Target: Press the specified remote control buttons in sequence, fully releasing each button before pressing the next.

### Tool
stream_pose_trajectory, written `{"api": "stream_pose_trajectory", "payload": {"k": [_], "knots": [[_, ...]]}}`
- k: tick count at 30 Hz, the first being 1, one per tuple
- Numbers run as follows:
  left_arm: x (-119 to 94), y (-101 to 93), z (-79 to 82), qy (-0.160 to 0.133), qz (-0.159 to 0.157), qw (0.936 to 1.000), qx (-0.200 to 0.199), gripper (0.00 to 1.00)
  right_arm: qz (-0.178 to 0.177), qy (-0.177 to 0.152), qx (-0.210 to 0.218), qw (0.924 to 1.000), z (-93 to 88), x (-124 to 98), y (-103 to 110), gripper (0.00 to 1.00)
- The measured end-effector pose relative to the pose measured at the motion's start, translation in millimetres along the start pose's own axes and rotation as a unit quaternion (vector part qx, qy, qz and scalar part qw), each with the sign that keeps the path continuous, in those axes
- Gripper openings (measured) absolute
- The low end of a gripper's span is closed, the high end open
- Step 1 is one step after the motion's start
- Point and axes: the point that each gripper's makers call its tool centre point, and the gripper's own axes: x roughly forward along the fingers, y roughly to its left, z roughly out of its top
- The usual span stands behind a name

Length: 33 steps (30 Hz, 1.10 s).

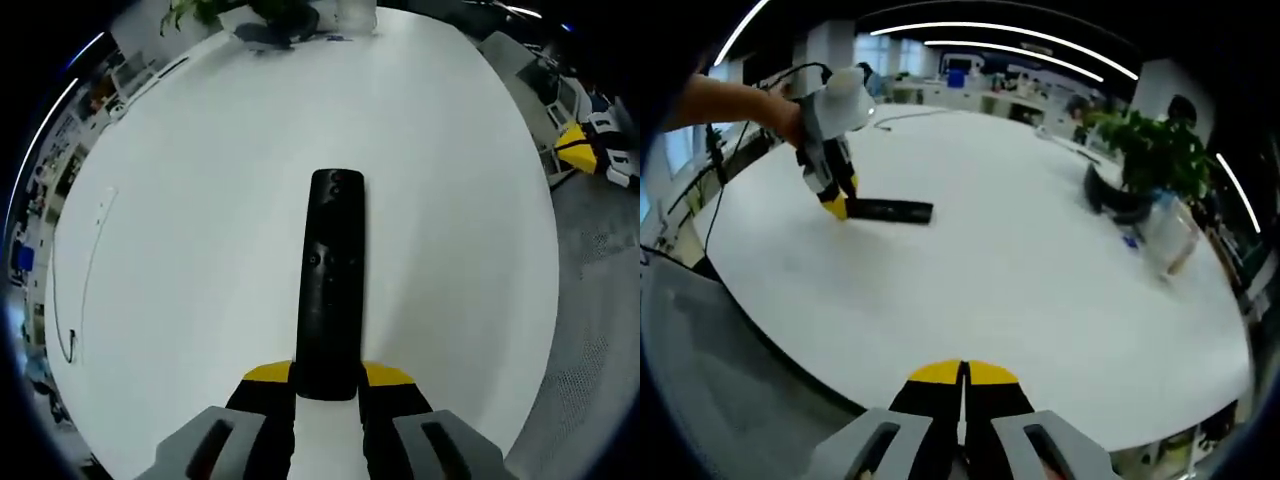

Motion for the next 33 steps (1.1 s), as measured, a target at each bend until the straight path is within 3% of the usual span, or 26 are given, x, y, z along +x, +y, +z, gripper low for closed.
{"api": "stream_pose_trajectory", "payload": {"k": [12,18,21,25,33], "knots": [[-2.9,-37.0,-9.0,0.014,0.000,0.9999,0.003,0.23,0.001,-0.008,0.006,1.0000,3.0,-1.6,-0.5,0.00],[-4.5,-55.3,-13.6,0.007,0.002,0.9999,-0.008,0.23,-0.001,-0.014,0.004,0.9999,5.1,-2.9,0.3,0.00],[-5.7,-62.3,-15.5,-0.004,0.001,0.9999,-0.012,0.23,0.025,-0.016,0.039,0.9988,6.0,-4.3,7.9,0.00],[-6.2,-72.7,-17.9,-0.015,0.003,0.9996,-0.025,0.23,0.026,-0.017,0.040,0.9987,7.4,-4.8,7.2,0.00],[-7.9,-99.6,-22.3,0.009,0.004,0.9997,-0.024,0.23,0.020,-0.004,0.028,0.9994,3.5,-1.9,4.9,0.00]]}}
